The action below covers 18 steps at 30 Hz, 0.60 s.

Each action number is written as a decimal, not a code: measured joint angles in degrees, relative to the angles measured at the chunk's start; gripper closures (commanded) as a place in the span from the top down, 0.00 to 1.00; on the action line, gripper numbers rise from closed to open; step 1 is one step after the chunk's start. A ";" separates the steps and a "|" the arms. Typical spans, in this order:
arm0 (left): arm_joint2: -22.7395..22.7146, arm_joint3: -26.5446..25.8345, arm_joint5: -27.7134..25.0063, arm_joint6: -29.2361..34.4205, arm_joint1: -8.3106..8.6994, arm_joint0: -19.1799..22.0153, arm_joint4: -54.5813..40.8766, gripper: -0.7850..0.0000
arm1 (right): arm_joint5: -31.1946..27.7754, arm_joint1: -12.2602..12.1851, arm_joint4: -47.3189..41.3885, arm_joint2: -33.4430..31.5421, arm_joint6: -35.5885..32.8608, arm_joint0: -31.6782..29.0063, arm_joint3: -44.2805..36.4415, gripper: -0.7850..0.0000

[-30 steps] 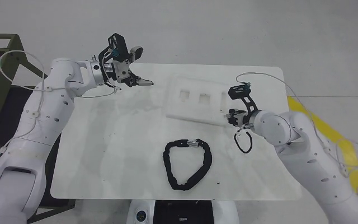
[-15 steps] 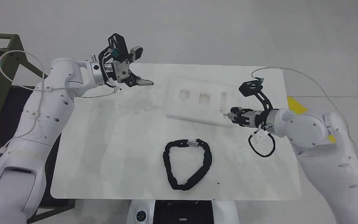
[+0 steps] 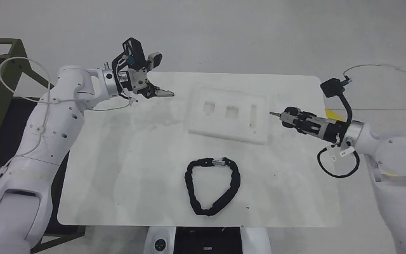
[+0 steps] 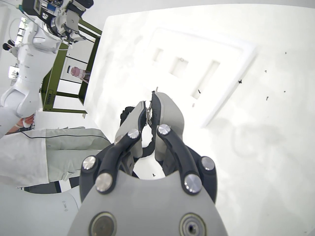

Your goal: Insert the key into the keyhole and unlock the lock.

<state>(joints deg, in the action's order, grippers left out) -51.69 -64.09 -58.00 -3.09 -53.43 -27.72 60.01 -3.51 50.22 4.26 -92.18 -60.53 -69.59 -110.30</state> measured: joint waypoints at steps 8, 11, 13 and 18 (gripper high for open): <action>0.00 0.00 0.00 0.00 0.00 0.00 0.00 1.00 | -0.63 0.02 -1.66 -1.09 3.49 -0.72 0.97 0.00; 0.00 0.00 0.00 0.00 0.00 0.00 0.00 1.00 | -0.64 0.02 -1.64 -1.08 3.37 -0.70 0.95 0.00; 0.00 0.00 0.00 0.00 0.00 0.00 0.00 1.00 | -0.64 0.02 -1.63 -1.08 3.37 -0.70 0.95 0.00; -0.08 -3.90 0.80 1.60 0.00 -1.35 -0.34 1.00 | -0.64 0.02 -1.63 -1.08 3.37 -0.70 0.95 0.00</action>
<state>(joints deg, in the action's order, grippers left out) -51.77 -67.99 -57.20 -1.50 -53.43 -29.06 59.67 -4.15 50.24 2.63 -93.26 -57.16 -70.29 -109.35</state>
